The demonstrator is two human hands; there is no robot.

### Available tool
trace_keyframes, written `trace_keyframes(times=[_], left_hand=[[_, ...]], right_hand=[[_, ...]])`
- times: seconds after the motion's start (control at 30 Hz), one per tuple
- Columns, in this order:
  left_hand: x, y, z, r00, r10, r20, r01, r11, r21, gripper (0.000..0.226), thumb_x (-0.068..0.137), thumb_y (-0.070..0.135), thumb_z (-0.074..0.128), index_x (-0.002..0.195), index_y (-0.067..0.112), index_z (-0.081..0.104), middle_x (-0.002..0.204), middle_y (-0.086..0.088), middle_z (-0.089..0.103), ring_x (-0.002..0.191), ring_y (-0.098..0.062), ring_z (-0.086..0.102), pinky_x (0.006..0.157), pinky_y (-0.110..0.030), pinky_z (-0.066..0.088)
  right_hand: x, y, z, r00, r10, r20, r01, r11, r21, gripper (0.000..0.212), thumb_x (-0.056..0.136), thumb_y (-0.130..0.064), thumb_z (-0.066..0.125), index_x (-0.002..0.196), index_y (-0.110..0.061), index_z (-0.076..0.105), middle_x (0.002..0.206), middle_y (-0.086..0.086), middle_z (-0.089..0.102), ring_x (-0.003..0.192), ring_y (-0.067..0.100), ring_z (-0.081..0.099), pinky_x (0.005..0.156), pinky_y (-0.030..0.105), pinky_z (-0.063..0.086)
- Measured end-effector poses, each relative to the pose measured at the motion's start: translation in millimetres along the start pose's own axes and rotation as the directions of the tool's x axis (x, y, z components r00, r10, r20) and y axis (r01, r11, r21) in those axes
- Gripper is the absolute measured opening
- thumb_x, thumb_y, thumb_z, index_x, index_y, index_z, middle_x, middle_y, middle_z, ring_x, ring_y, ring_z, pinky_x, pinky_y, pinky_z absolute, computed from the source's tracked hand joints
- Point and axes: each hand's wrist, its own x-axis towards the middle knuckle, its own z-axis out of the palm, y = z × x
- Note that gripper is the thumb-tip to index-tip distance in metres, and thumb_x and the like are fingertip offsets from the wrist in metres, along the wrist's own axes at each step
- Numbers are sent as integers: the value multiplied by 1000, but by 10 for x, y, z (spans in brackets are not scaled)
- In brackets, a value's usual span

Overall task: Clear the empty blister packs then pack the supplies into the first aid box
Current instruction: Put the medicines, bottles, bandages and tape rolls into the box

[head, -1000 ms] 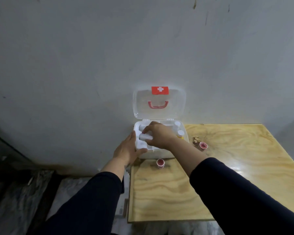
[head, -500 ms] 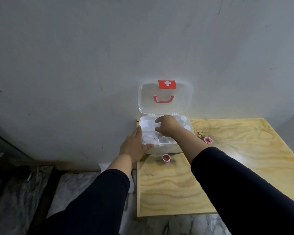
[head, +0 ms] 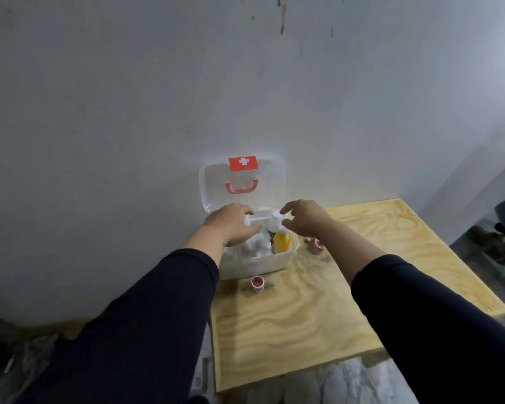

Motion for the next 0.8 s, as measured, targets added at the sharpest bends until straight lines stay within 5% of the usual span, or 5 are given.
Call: trace_keyframes(times=[0.1, 0.4, 0.63, 0.8], left_hand=[[111, 293, 1, 999, 24, 40, -21, 998, -65, 52, 87, 51, 50, 133, 26, 52, 137, 0, 56, 121, -24, 54, 100, -42, 46], [468, 1004, 307, 993, 77, 92, -78, 997, 2, 52, 89, 48, 52, 134, 22, 52, 142, 0, 52, 129, -22, 50, 104, -41, 44], [736, 1296, 561, 993, -6, 120, 1, 999, 41, 51, 88, 47, 51, 134, 25, 52, 146, 2, 49, 133, -21, 46, 107, -39, 41], [857, 1312, 711, 990, -81, 119, 76, 996, 53, 51, 89, 52, 50, 132, 24, 55, 144, 2, 50, 130, -22, 48, 104, -38, 42]], right_hand=[[-49, 265, -94, 996, 83, 29, -83, 997, -10, 34, 86, -25, 59, 120, -21, 60, 124, 7, 62, 108, 26, 62, 86, 32, 52], [7, 980, -201, 986, 155, 54, -153, 988, -36, 36, 88, -20, 57, 124, -20, 58, 132, 6, 58, 119, 23, 55, 95, 31, 45], [248, 1412, 44, 981, 64, 183, -57, 997, -47, 41, 87, -33, 61, 125, -18, 58, 129, 9, 61, 117, 26, 56, 95, 32, 46], [452, 1564, 288, 970, -53, 235, 59, 998, -18, 40, 92, -25, 52, 131, -19, 53, 129, 13, 57, 116, 28, 55, 93, 32, 45]])
